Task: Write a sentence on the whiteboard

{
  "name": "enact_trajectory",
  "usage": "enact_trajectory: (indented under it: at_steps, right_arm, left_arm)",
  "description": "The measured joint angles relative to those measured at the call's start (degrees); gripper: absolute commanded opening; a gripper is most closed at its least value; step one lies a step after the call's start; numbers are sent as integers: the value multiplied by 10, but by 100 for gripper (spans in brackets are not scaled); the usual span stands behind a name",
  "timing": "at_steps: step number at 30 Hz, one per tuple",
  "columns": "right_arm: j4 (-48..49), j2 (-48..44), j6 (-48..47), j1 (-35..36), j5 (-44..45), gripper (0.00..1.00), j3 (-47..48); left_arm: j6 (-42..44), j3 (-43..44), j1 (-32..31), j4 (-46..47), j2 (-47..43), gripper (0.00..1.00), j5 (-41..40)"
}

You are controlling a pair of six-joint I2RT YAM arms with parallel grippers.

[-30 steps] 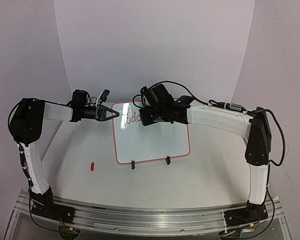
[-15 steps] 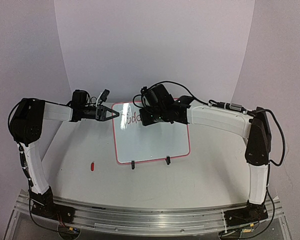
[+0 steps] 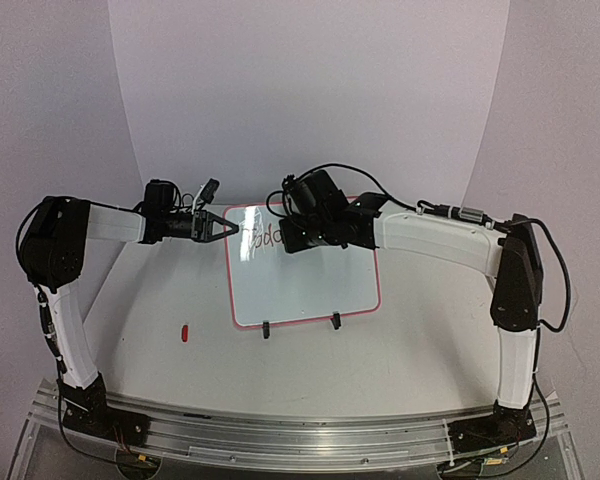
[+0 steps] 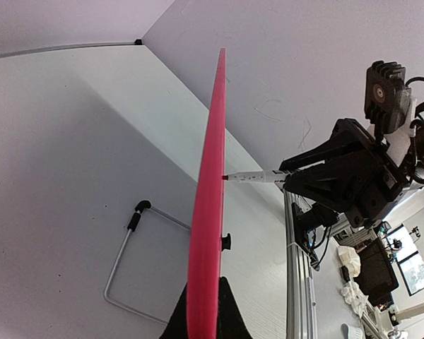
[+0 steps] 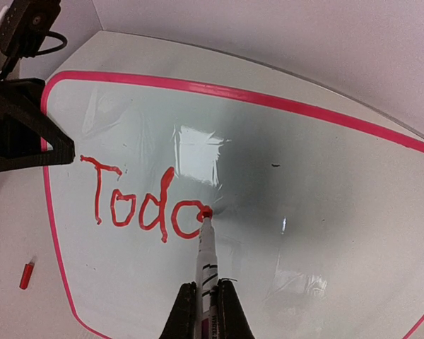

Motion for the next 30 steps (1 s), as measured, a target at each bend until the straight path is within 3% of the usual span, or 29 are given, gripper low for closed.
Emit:
enact_trajectory:
  at_steps: [30]
  right_arm:
    - [-9,-13,19,1,-11,0,-26]
  left_arm:
    - [-1,0,0,0,0,0,-1]
